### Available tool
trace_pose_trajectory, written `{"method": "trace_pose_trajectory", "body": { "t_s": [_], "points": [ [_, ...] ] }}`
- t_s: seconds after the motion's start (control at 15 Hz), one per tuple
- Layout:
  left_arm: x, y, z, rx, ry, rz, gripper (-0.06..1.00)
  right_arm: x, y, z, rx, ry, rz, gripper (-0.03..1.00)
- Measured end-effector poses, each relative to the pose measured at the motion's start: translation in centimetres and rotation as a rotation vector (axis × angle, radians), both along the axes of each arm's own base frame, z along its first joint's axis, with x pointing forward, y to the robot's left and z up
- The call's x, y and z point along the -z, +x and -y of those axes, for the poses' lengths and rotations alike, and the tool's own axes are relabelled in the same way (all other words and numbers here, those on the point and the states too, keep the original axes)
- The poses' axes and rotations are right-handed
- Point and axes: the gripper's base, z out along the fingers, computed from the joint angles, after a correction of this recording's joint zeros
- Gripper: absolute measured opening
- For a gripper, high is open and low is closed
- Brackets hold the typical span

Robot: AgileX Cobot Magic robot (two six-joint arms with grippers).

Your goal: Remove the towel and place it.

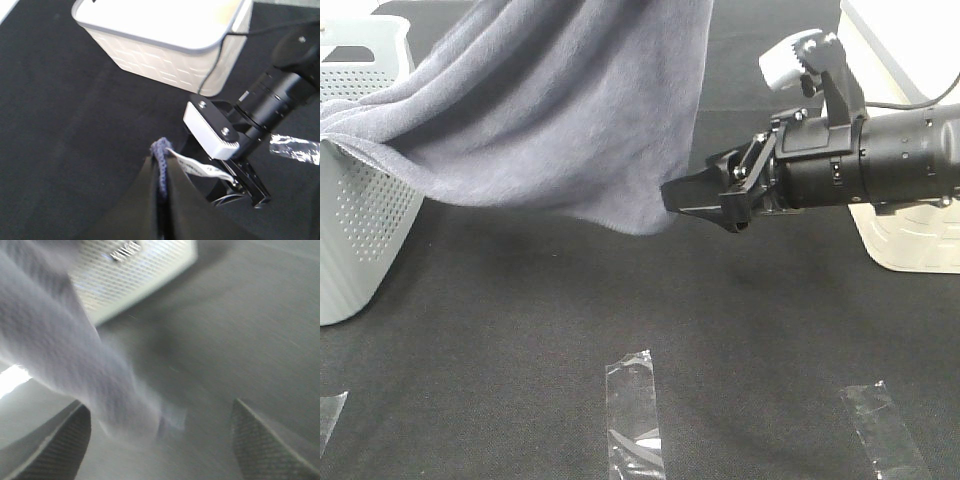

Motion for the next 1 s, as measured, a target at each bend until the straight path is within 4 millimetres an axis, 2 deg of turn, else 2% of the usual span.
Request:
{"method": "trace_pose_trajectory", "body": {
  "t_s": [0.4, 0.67, 0.87, 1.0],
  "points": [
    [-0.01, -0.02, 0.02, 0.007, 0.002, 0.003, 0.00, -0.48, -0.40, -0.43, -0.056, 0.060, -0.003, 0.69],
    [-0.13, 0.05, 0.09, 0.008, -0.010, 0.016, 0.00, -0.45, -0.40, -0.44, -0.057, 0.059, -0.004, 0.55],
    [-0.25, 0.09, 0.18, 0.009, -0.024, 0.026, 0.00, -0.43, -0.41, -0.43, -0.059, 0.057, -0.003, 0.52],
    [-0.42, 0.18, 0.27, 0.009, -0.041, 0.041, 0.00, -0.39, -0.45, -0.43, -0.066, 0.051, -0.002, 0.41]
  ]
}}
